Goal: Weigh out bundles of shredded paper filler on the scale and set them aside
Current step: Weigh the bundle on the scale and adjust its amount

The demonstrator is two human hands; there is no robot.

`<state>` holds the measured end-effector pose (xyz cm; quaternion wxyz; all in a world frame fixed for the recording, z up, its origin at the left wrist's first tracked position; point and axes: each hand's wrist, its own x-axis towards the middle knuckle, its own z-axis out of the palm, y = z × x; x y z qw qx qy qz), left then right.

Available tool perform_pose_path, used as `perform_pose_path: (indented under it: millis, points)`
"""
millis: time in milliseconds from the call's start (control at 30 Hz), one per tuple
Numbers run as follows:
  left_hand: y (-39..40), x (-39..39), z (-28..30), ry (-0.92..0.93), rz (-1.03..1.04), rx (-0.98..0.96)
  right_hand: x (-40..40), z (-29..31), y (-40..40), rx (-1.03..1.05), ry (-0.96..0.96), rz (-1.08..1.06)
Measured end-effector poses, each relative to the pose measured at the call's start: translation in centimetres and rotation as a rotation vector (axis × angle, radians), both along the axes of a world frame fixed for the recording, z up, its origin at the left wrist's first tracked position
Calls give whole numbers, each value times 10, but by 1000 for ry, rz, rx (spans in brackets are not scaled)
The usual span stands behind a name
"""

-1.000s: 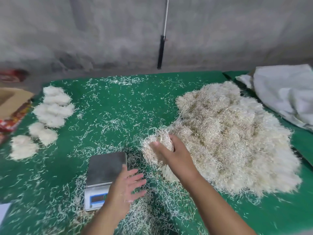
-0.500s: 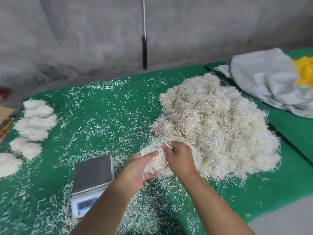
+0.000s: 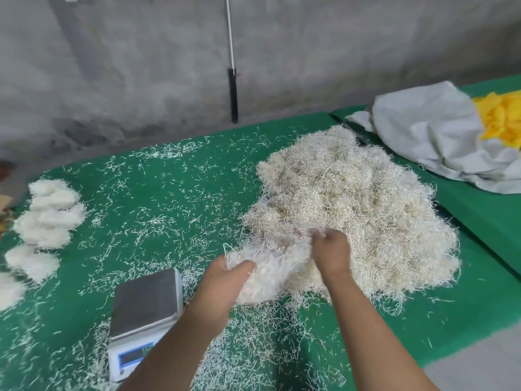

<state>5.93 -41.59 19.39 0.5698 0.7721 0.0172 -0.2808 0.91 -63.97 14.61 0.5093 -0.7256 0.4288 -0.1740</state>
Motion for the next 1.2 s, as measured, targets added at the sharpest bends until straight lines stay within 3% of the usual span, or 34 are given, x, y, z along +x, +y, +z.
perform_pose_path:
  millis: [133,300,500,600,700,800,900,967,1033,1067,1200]
  points:
    - [36,4,-18,-160,45,171,-4,-1,-48,-69,-16,-184]
    - [67,14,-13,-99,94,296,2,1,-54,12,-191,-320]
    - [79,10,-16,48,151,309,4,-2,-42,313,-47,-18]
    - [73,12,-12,-56,167,188,-4,8,-27,120,112,88]
    - [57,10,7,-27,256,-59,-6,40,26,14,-116,234]
    - [30,-2,28,39,322,-206,-1,63,95,311,-234,495]
    - [2,-20,41,-122,267,-246,-2,63,137,840,-318,539]
    - [-5,-29,32,-520,120,-29,-2,59,141,1190,-374,432]
    - [-3,-30,15,-918,-32,349,-4,60,136,1273,-406,324]
    - [-3,-30,9,-993,-65,459,-4,60,134,1273,-387,286]
    - [3,-26,-8,-925,-38,581,-13,54,140,1213,-305,257]
